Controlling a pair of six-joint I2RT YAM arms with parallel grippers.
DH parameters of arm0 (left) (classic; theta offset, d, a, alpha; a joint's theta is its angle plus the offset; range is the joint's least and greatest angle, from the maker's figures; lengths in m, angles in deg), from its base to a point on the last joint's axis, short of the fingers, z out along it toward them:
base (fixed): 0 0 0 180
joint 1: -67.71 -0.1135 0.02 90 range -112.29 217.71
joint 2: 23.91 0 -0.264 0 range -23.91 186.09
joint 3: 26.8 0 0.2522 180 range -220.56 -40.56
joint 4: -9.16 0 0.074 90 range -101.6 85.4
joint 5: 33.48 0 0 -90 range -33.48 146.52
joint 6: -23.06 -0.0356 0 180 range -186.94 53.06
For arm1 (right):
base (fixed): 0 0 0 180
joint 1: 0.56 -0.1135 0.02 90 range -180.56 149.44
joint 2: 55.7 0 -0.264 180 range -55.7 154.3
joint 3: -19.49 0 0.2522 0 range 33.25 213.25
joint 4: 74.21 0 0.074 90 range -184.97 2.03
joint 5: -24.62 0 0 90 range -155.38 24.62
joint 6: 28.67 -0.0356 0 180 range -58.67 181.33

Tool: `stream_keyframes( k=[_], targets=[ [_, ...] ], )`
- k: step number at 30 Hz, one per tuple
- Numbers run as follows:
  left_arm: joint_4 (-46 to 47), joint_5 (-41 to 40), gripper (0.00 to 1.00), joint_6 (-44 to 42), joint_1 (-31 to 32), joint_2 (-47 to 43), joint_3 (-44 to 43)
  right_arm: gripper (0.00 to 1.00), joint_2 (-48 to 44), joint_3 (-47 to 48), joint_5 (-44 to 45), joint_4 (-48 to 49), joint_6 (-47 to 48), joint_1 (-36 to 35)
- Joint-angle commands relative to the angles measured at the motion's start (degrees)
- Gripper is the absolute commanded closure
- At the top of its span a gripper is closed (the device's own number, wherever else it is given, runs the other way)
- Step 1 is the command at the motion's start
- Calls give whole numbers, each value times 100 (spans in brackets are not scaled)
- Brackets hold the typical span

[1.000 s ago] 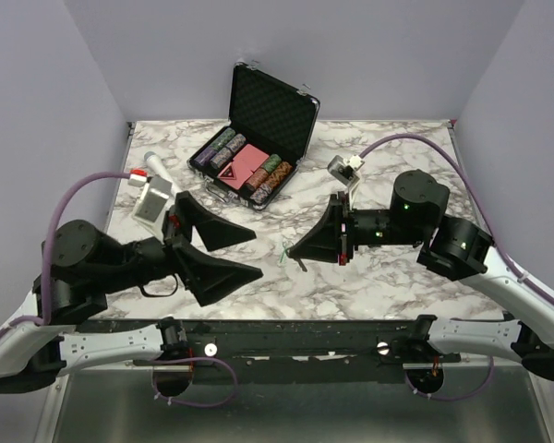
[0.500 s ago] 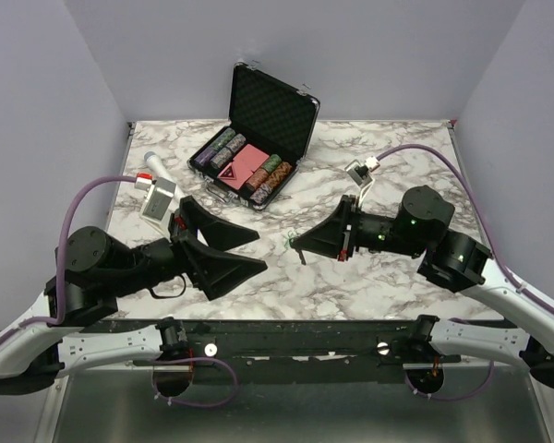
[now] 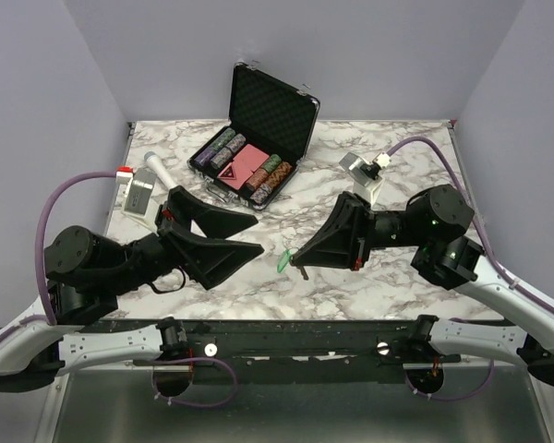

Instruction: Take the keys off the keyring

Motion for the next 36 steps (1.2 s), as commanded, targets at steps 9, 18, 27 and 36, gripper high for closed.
stream_keyframes(
  k=[9, 18, 27, 36],
  targets=[
    [637, -937, 30, -589, 624, 264, 476, 99, 182, -32, 614, 129, -190, 9],
    [1672, -1958, 47, -264, 757, -404, 1768, 99, -99, -1068, 1282, 1244, -1350, 9],
    [1780, -2161, 47, -308, 765, -379, 1848, 99, 6, -955, 1204, 1122, -1404, 9],
    [1683, -2012, 51, -273, 765, -185, 1787, 99, 112, -840, 1089, 1042, -1360, 17]
  ],
)
